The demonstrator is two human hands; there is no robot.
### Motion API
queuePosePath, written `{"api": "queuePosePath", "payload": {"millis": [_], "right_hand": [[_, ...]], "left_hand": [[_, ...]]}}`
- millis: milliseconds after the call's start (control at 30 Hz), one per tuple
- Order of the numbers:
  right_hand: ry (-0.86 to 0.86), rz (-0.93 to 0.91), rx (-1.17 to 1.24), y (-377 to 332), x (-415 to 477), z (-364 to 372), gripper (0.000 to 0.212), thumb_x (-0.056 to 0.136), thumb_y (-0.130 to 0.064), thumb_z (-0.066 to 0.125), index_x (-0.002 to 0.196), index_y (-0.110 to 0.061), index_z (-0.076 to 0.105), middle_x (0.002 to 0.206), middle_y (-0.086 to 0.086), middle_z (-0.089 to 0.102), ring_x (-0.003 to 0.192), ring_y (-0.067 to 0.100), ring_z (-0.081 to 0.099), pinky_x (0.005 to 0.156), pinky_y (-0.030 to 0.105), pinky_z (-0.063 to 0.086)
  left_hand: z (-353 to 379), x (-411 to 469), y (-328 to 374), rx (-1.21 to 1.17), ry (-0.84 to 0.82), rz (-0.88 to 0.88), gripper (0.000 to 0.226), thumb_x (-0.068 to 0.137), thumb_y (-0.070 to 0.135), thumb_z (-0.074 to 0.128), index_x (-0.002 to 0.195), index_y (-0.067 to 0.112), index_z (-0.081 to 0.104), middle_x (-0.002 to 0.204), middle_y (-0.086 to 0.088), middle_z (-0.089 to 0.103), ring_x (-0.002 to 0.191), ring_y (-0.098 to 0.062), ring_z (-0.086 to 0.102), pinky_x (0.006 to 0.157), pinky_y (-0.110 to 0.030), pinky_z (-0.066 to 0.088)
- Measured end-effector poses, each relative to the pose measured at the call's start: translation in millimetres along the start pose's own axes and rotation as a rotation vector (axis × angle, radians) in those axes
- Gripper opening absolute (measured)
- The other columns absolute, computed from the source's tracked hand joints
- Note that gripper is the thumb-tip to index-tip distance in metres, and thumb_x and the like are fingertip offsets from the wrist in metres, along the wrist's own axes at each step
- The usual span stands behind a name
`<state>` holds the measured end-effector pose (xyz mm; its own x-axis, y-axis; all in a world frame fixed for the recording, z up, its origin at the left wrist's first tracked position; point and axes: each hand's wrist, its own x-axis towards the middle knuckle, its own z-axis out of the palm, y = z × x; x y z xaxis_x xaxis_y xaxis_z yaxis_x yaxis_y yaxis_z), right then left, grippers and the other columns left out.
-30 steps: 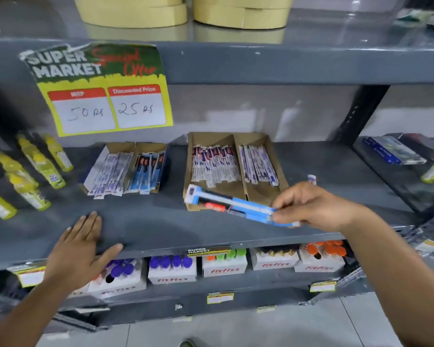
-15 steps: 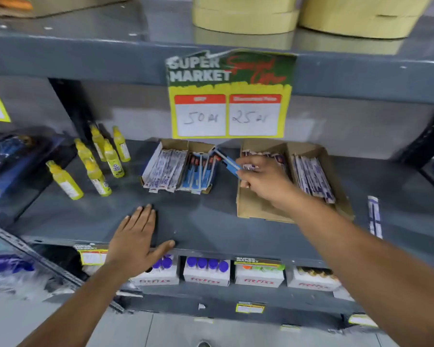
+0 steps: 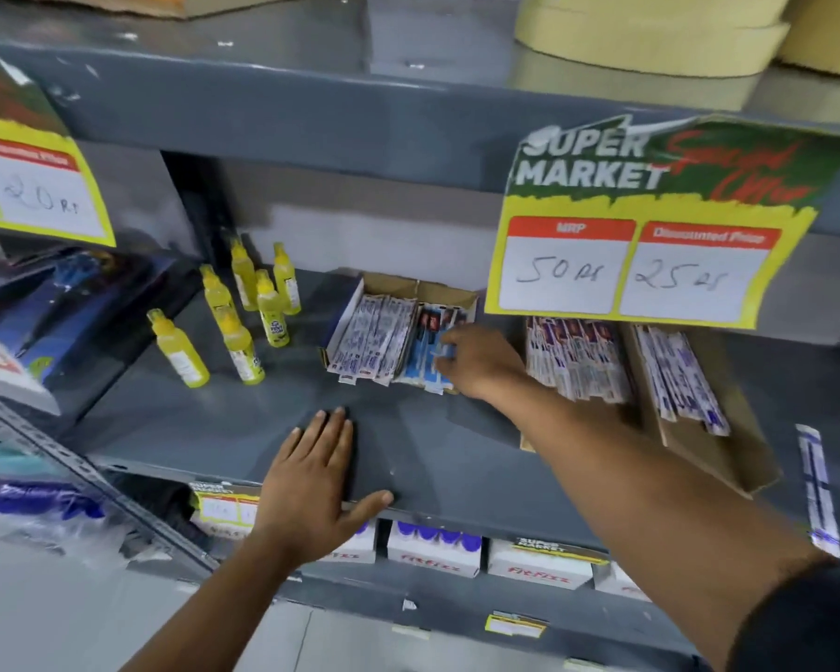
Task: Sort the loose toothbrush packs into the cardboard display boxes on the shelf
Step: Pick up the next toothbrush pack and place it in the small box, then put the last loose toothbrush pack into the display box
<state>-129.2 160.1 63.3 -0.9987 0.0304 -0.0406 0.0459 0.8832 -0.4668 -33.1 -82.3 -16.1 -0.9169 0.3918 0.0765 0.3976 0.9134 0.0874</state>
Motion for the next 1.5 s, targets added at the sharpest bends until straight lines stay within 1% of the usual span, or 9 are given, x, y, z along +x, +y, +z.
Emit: {"api": "queuePosePath", "payload": {"millis": [167,300,433,567,667,800,1167,1333,1500], "right_hand": [[-0.071,0.011,-0.153,1,-18,-7,0.045,0.085,-0.038,0.064,0.128,-0.025,0.057,0.130,0.004,0.062,0.111,0.028,0.061,0.082,0.034,0.052],[0.278,0.032,0.115,53,-61,-51,0.028,0.082,-0.036,0.065,0.108,-0.026,0.070,0.102,0.000,0.075,0.093,0.019,0.068,0.073,0.021,0.044],[0.411,0.542,-0.155,186,-130,-112,0.029,0.088,-0.038,0.050,0.099,-0.016,0.065,0.100,0.019,0.071,0.092,0.037,0.066,0.076,0.037,0.052],[0.346,0.920,-0.050,262,-192,-117,0.059,0.085,-0.062,0.038,0.086,-0.009,0.064,0.094,0.022,0.067,0.084,0.039,0.059,0.072,0.040,0.049],[0.440,0.890,-0.051,278,-211,-109,0.065,0.093,-0.057,0.030,0.089,-0.002,0.065,0.100,0.029,0.066,0.093,0.044,0.060,0.080,0.044,0.050],[0.376,0.937,-0.064,280,-226,-100,0.047,0.084,-0.052,0.050,0.097,-0.009,0.064,0.100,0.020,0.064,0.093,0.039,0.060,0.081,0.046,0.053],[0.451,0.986,0.146,297,-224,-106,0.016,0.082,-0.023,0.056,0.071,-0.011,0.055,0.067,0.008,0.058,0.058,0.025,0.054,0.053,0.029,0.041],[0.739,0.571,0.645,281,-235,-128,0.016,0.094,-0.027,0.054,0.086,-0.025,0.067,0.070,-0.006,0.071,0.063,0.012,0.067,0.056,0.025,0.051],[0.333,0.252,0.864,251,-255,-151,0.021,0.096,-0.025,0.053,0.101,-0.018,0.072,0.064,-0.006,0.060,0.049,0.009,0.043,0.046,0.021,0.039]], "left_hand": [[-1,-1,-1,-0.025,-0.014,0.012,0.100,0.081,0.082,0.021,0.149,0.008,0.025,0.159,-0.008,0.020,0.147,-0.022,0.012,0.119,-0.043,0.013],[3,0,-5,0.010,-0.031,0.031,0.102,0.082,0.081,0.015,0.142,0.001,0.037,0.153,-0.015,0.033,0.142,-0.031,0.028,0.113,-0.048,0.026],[8,5,-5,0.035,-0.056,0.046,0.104,0.081,0.081,0.018,0.135,-0.004,0.045,0.145,-0.022,0.045,0.133,-0.039,0.041,0.104,-0.055,0.036],[7,5,-5,0.046,-0.076,0.005,0.108,0.078,0.083,0.017,0.135,-0.005,0.045,0.144,-0.024,0.044,0.132,-0.043,0.041,0.103,-0.059,0.036],[1,6,1,0.045,-0.080,-0.007,0.111,0.077,0.084,0.015,0.134,-0.007,0.044,0.143,-0.026,0.044,0.131,-0.045,0.040,0.103,-0.062,0.036],[-5,5,3,0.054,-0.075,0.004,0.114,0.077,0.084,0.015,0.130,-0.013,0.044,0.137,-0.034,0.046,0.124,-0.054,0.043,0.097,-0.068,0.038],[0,8,-1,0.107,-0.104,-0.017,0.108,0.078,0.082,0.018,0.136,-0.006,0.041,0.144,-0.027,0.042,0.131,-0.045,0.038,0.104,-0.060,0.035],[3,7,-2,0.091,-0.093,-0.025,0.103,0.079,0.080,0.022,0.140,-0.002,0.038,0.148,-0.022,0.039,0.135,-0.039,0.035,0.108,-0.056,0.030],[5,8,-3,0.083,-0.093,-0.032,0.103,0.078,0.080,0.024,0.141,0.000,0.037,0.151,-0.020,0.036,0.138,-0.037,0.031,0.110,-0.055,0.026]]}}
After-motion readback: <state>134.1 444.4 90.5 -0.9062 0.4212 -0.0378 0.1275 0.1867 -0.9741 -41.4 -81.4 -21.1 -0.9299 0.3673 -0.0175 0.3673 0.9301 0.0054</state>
